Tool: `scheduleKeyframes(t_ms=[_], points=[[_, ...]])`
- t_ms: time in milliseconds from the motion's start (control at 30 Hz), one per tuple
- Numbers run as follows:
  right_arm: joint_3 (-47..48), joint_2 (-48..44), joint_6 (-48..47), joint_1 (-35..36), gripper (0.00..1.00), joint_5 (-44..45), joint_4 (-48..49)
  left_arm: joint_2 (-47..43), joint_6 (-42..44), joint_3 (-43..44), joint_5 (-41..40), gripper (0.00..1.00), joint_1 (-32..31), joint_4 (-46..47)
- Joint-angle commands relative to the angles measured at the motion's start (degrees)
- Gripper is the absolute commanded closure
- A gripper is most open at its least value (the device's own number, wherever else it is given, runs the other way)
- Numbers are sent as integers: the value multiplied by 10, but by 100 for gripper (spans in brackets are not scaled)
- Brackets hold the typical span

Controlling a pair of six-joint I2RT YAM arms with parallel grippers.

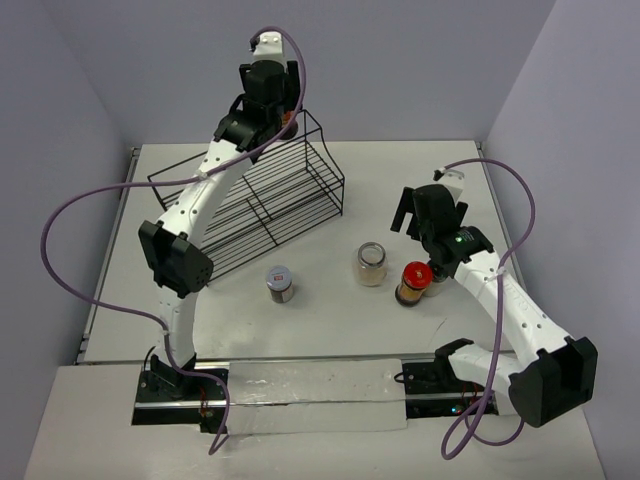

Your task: Organize the condiment bottles

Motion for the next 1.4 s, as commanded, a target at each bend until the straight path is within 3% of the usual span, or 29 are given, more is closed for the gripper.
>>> scheduleKeyframes(t_ms=[0,667,1100,1133,1300,1367], points=[[18,3,-1,-3,0,3,19,-8,-9,5,9,90,4,106],[16,-24,-14,-3,0,13,33,-2,-34,-108,26,90,1,145],[15,-31,-10,-3,0,12,30,21,-45,-107,36,89,-2,118],[16,-31,-10,-3,0,12,30,20,-46,-107,38,80,-2,114],[18,-31,-10,-2,0,10,29,8,-36,-113,44,5,-8,115],[18,-32,-10,-3,0,10,28,3,-32,-110,45,1,-12,114]])
